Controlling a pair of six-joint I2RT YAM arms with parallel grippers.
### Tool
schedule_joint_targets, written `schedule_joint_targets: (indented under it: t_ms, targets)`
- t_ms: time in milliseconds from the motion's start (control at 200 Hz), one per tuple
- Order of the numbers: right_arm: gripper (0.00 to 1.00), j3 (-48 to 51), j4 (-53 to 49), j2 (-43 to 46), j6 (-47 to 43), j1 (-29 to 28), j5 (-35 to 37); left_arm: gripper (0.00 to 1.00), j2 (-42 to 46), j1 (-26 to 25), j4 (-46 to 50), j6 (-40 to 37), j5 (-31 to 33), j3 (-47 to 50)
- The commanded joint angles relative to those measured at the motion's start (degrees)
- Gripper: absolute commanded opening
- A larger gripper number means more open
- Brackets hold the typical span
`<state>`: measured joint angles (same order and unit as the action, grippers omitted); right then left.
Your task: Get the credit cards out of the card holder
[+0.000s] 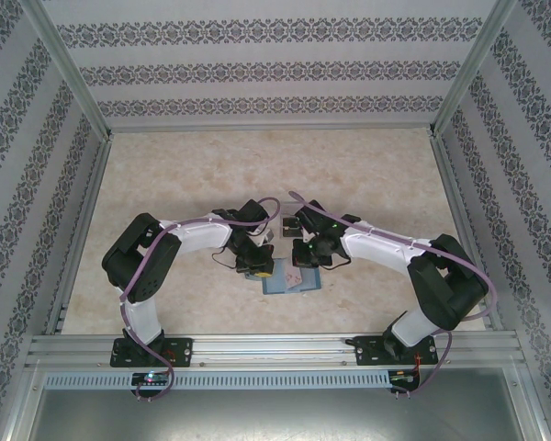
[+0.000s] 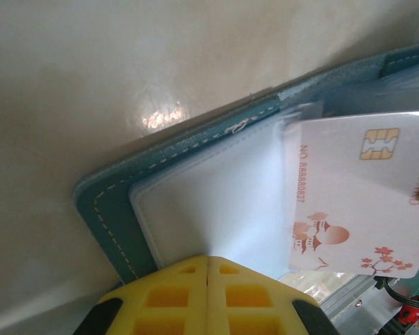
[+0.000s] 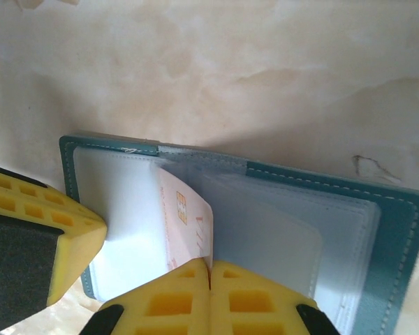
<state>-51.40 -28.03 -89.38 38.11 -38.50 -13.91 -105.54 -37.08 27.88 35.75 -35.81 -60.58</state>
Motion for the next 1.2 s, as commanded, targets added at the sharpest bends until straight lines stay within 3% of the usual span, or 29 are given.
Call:
schedule_joint_targets:
  t_ms: [0,670,924,1194]
  targets:
    - [0.05,-1.3,-5.9,-0.2,-1.8,-1.0,6.5,0.0,-2.5,-0.4,3.6,-0.7,3.7,1.5]
    - [0.05,-4.7,-9.9,-0.2,-1.6,-3.3,10.6,0.0,-2.5,-0.4,3.8,-0.9,3.6,1.3]
    - [0.12,-3.6,-5.3,-1.7,1.5,-3.6,3.7,0.0,-2.8,-0.5,3.6,-0.9,3.4,1.0]
    - [0.21,-3.8,-6.2,-1.3,4.2,-4.2,1.2,0.0,-2.9,-0.4,3.5,-0.9,3.1,0.9]
